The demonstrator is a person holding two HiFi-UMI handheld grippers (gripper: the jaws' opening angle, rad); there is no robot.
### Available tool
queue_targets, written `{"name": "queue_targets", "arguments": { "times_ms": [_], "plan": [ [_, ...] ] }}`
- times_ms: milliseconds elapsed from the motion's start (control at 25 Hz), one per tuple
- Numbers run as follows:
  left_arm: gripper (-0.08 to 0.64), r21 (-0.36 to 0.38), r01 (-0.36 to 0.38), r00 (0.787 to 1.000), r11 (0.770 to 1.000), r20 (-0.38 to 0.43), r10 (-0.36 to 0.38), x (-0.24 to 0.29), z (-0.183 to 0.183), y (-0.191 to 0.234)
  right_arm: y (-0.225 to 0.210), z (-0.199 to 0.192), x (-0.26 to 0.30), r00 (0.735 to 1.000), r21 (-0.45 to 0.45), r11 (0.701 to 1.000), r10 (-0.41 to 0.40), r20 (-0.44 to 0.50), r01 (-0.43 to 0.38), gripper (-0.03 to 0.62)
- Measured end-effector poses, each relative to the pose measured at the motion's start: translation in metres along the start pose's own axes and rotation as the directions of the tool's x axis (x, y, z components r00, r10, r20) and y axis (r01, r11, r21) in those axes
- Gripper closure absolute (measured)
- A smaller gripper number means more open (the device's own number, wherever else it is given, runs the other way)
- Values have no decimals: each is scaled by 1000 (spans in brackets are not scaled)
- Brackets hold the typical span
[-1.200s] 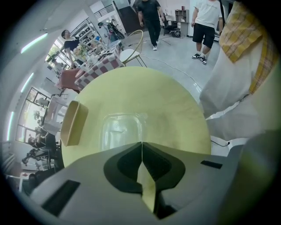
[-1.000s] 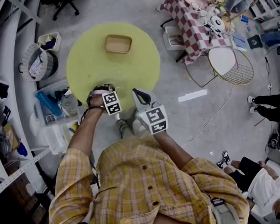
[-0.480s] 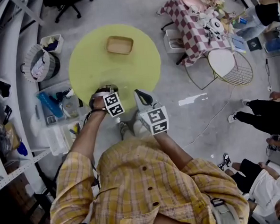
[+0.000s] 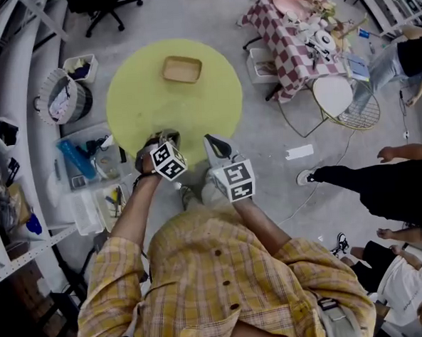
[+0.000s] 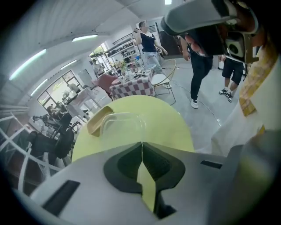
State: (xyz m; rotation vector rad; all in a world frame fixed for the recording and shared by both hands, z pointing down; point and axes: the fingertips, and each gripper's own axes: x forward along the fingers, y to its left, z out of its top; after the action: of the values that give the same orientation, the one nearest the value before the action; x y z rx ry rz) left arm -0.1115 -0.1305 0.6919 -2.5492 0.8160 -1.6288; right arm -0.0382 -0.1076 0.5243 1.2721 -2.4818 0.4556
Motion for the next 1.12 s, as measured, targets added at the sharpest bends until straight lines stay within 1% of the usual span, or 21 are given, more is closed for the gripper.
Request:
{"name": "queue_targets", "arguments": {
  "times_ms": [120, 280, 440, 600, 640, 760, 840, 920, 1120],
  "plan": [
    [549, -73, 10, 999, 997, 31, -8, -10, 3, 1, 3, 1, -1, 1000, 0, 1000, -2, 4, 2, 594],
    [549, -159, 16, 998, 987, 68, -5, -21, 10, 2, 3, 1, -3, 1000, 0, 1000, -2, 5, 2, 594],
    [549, -240, 23, 995, 970, 99, 1, -33, 14, 5, 3, 1, -3, 1000, 39, 999, 18, 12, -18, 594],
    [549, -299, 8, 992, 954, 122, 30, -47, 15, 7, 4, -2, -3, 1000, 61, 998, 20, 10, -21, 594],
    [549, -320, 10, 991, 947, 132, 35, -51, 15, 8, 4, -2, -3, 1000, 63, 998, 21, 12, -22, 594],
    [549, -399, 22, 983, 917, 174, 52, -61, 19, 11, 4, 1, -3, 999, 69, 997, 32, 23, -34, 594],
    [549, -434, 23, 978, 901, 199, 70, -69, 22, 13, 4, 3, -3, 999, 77, 996, 37, 29, -39, 594],
    [549, -458, 23, 971, 889, 221, 88, -75, 25, 16, 3, 4, -2, 999, 80, 996, 40, 31, -42, 594],
    [549, -496, 13, 955, 868, 263, 137, -89, 35, 23, 0, 5, 1, 998, 81, 995, 48, 29, -50, 594]
  ]
}}
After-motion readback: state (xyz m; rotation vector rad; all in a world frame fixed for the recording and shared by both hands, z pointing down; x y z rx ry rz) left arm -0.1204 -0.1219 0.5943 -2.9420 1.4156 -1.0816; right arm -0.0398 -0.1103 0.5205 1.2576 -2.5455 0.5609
